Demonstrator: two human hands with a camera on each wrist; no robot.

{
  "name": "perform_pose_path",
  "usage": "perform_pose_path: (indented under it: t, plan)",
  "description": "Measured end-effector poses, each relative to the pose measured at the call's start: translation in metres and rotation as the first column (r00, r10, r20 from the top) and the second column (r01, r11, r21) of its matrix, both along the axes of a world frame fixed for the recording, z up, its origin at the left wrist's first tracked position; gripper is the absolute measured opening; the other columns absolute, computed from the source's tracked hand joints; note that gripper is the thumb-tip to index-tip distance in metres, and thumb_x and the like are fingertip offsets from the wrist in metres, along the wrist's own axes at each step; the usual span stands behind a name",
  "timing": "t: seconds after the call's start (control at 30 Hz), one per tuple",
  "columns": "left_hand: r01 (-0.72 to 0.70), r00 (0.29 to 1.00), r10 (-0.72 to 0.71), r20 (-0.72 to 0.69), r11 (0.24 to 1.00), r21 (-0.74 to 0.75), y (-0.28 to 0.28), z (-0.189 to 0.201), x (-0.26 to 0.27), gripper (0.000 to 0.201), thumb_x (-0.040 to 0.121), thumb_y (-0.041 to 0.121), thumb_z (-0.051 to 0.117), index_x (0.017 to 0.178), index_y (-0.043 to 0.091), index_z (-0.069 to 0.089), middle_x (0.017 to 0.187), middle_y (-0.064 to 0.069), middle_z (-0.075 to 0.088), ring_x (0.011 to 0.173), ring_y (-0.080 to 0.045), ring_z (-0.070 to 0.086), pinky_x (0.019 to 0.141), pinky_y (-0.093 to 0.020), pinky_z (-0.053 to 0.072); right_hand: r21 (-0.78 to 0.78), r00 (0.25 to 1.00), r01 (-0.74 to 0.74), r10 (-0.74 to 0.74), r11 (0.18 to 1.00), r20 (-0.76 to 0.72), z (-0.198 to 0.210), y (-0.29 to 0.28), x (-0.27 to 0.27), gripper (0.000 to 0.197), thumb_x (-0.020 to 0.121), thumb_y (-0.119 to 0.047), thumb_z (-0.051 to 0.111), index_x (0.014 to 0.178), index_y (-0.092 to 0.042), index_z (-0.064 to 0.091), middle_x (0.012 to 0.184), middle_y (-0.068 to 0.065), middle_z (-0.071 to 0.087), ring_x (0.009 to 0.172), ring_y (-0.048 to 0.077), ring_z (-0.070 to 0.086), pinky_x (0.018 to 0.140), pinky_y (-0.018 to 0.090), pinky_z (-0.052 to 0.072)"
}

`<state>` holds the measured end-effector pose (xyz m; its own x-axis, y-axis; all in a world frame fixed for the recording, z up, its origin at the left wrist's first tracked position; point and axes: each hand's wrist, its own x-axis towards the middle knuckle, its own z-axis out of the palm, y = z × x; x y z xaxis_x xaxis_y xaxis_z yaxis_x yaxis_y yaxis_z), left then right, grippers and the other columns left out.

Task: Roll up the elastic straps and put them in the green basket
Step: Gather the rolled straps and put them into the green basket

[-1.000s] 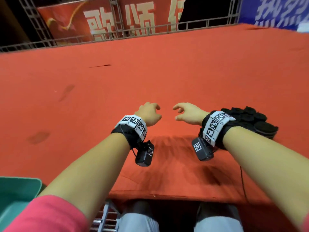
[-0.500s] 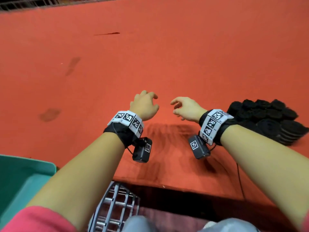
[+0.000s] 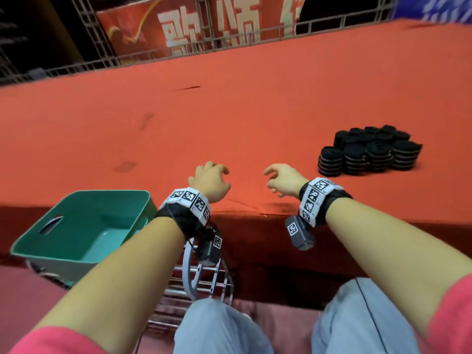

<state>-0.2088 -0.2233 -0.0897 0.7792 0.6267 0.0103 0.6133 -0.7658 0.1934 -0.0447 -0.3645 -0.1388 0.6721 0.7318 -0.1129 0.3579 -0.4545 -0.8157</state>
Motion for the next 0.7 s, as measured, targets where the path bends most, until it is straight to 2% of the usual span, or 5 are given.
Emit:
perform_pose_path:
  t: [0.23,0.43,0.53,0.63,0.7]
  plan:
    - [-0.153,0.982,0.155,-0.108,0.988,0.024,0.028,-0.018,-0.073,0.042,0.086,0.03,0.06,0.127,0.036,0.057,0.144,0.004,0.042,0.136,-0.027,0.032,0.107,-0.054,0.027,-0.038,0.992,-0.118,0.115,0.992,-0.053,-0.027,0.037,-0.07,0.036,0.087,-0.007,0.06,0.121,-0.02,0.059,0.104,0.013,0.067,0.069,0.021,0.063,0.059,0.034,0.054]
    - [-0.283,0.95,0.284,-0.13,0.959,0.026,0.071,-0.028,-0.108,0.048,0.084,0.022,0.056,0.13,0.037,0.055,0.154,0.0,0.029,0.142,-0.03,0.021,0.11,-0.064,0.023,-0.126,0.958,-0.275,0.262,0.953,-0.115,-0.05,0.087,-0.118,0.039,0.095,-0.02,0.06,0.133,-0.023,0.053,0.101,-0.001,0.059,0.076,0.02,0.064,0.07,0.039,0.06]
    - [-0.315,0.94,0.308,-0.148,0.949,-0.023,0.087,-0.03,-0.123,0.054,0.086,0.019,0.054,0.136,0.038,0.051,0.156,-0.002,0.024,0.141,-0.031,0.023,0.108,-0.059,0.031,-0.127,0.928,-0.342,0.314,0.931,-0.2,-0.06,0.11,-0.138,0.042,0.099,-0.025,0.054,0.14,-0.025,0.047,0.095,-0.001,0.059,0.068,0.017,0.059,0.061,0.032,0.054]
    - [-0.327,0.934,0.313,-0.171,0.943,-0.062,0.098,-0.035,-0.135,0.051,0.089,0.017,0.05,0.136,0.035,0.051,0.148,-0.003,0.031,0.133,-0.032,0.036,0.098,-0.05,0.044,-0.117,0.89,-0.375,0.321,0.92,-0.324,-0.071,0.128,-0.159,0.037,0.101,-0.024,0.051,0.138,-0.027,0.049,0.08,0.001,0.055,0.058,0.017,0.05,0.052,0.027,0.043]
    - [-0.314,0.936,0.292,-0.197,0.945,-0.09,0.104,-0.037,-0.142,0.046,0.09,0.017,0.048,0.133,0.029,0.054,0.142,-0.005,0.039,0.124,-0.033,0.049,0.095,-0.046,0.047,-0.135,0.883,-0.378,0.314,0.916,-0.349,-0.077,0.135,-0.172,0.031,0.099,-0.022,0.056,0.129,-0.022,0.057,0.078,0.003,0.058,0.055,0.017,0.051,0.049,0.026,0.045]
